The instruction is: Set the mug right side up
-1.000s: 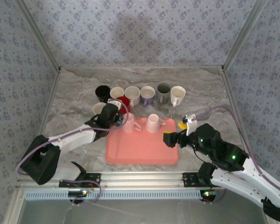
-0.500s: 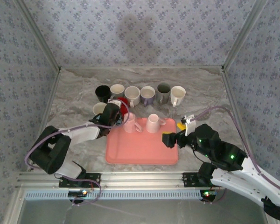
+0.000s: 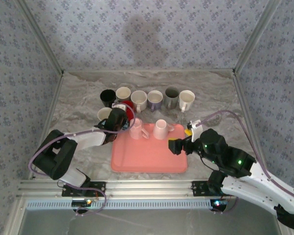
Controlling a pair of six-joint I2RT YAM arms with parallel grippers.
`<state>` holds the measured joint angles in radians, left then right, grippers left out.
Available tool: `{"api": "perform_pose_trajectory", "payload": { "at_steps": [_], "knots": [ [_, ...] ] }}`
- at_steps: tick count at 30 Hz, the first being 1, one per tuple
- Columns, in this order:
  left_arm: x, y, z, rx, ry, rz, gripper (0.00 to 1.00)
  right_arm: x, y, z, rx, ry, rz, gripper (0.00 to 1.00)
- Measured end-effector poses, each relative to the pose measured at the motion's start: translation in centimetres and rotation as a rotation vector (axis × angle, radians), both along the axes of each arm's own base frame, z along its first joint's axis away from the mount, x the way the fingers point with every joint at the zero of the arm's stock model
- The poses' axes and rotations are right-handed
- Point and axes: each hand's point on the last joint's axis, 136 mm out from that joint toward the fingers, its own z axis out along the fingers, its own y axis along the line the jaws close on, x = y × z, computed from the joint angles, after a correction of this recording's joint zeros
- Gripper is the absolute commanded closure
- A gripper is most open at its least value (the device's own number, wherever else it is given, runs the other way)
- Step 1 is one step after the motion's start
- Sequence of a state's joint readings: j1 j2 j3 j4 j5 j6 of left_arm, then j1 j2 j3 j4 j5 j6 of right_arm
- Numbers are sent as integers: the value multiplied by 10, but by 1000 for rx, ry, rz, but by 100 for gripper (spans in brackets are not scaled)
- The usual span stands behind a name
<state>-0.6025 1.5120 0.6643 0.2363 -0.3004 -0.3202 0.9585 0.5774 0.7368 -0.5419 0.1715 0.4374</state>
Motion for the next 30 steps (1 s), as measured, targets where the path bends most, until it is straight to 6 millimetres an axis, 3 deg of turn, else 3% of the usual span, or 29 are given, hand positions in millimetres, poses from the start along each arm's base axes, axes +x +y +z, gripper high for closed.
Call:
{"api": "perform_pose_trajectory", "payload": {
  "at_steps": [13,17,26,30],
  "knots": [
    [-12,8,-1,-10,15,38,76,5,-1,-8,-45,15,-25,0],
    [-14,5,1,-13,13,39,67,8,-4,-7,-59,9,-44,0],
    [-19,8,35,-67,-45,56,61,11,-4,2,-96,-39,-36,1],
    [-30,11,62,-118,-81,60,60,13,2,4,-164,-56,6,10]
  ]
}}
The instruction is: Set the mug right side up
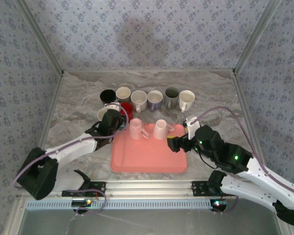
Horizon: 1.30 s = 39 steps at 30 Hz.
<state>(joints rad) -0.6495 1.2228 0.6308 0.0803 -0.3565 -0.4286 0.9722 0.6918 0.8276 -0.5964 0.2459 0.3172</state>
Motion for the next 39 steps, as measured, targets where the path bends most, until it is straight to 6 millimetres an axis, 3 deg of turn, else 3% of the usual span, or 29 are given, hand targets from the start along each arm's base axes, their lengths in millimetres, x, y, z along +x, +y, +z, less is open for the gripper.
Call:
{"api": "perform_pose_trajectory", "payload": {
  "at_steps": [6,12,15,23,30,39],
  "knots": [
    [-26,8,52,-84,-55,-19,60,7,36,-8,-185,12,128,20],
    [-60,23,111,-133,-106,-81,57,10,85,-42,-388,73,338,32],
    [-83,38,130,-135,-149,-112,57,16,100,-55,-410,117,413,37],
    [-121,63,145,-147,-256,-165,57,38,118,-73,-387,209,542,35],
    [-123,60,140,-130,-254,-192,57,54,137,-82,-381,241,609,41],
    [-125,59,141,-138,-254,-204,57,65,140,-121,-434,328,603,41]
  ]
}}
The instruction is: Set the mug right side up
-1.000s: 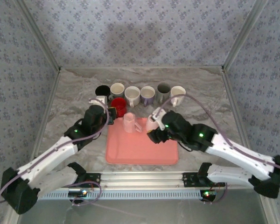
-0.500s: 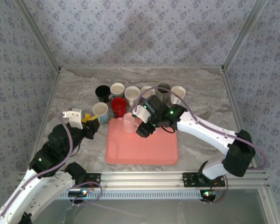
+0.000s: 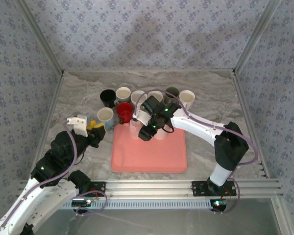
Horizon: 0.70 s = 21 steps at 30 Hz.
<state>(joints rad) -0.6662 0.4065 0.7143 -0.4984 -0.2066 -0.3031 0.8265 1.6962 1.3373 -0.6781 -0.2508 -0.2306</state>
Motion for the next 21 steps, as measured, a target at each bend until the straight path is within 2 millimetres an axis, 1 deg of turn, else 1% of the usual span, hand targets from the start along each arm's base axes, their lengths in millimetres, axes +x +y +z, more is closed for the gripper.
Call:
{"api": "perform_pose_trajectory", "payload": {
  "at_steps": [9,16,21],
  "knots": [
    [1,0,-1,-6,7,-6,57,6,0,-14,-20,13,-11,44],
    [1,0,-2,-6,9,-6,57,18,-2,-37,-85,4,-36,45],
    [1,0,-4,-3,11,-5,57,21,-3,-39,-97,-8,-44,48]
  ]
}}
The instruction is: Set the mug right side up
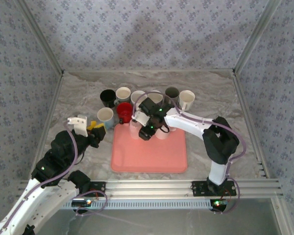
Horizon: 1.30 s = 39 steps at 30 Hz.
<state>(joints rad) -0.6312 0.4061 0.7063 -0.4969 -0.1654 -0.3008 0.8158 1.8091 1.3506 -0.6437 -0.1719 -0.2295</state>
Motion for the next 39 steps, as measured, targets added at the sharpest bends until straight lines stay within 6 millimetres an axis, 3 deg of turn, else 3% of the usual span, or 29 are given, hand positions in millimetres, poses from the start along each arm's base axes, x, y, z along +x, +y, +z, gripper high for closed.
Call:
{"api": "perform_pose_trajectory", "payload": {
  "at_steps": [8,16,25,30,35,39],
  "knots": [
    [1,2,-1,0,0,6,57,11,8,-8,-10,-7,-6,66],
    [1,1,-1,0,1,-1,57,11,10,-12,-24,-12,-1,97],
    [1,-4,-2,-9,1,-22,53,4,1,-2,-11,-43,-18,100],
    [-4,-15,-3,-29,8,-86,47,-5,-9,23,64,-82,-64,100],
    [-8,-29,-1,-61,23,-162,46,-19,-22,66,225,-130,-133,100],
    [-11,-53,2,-122,54,-271,45,-29,-39,101,392,-152,-203,100]
  ]
}}
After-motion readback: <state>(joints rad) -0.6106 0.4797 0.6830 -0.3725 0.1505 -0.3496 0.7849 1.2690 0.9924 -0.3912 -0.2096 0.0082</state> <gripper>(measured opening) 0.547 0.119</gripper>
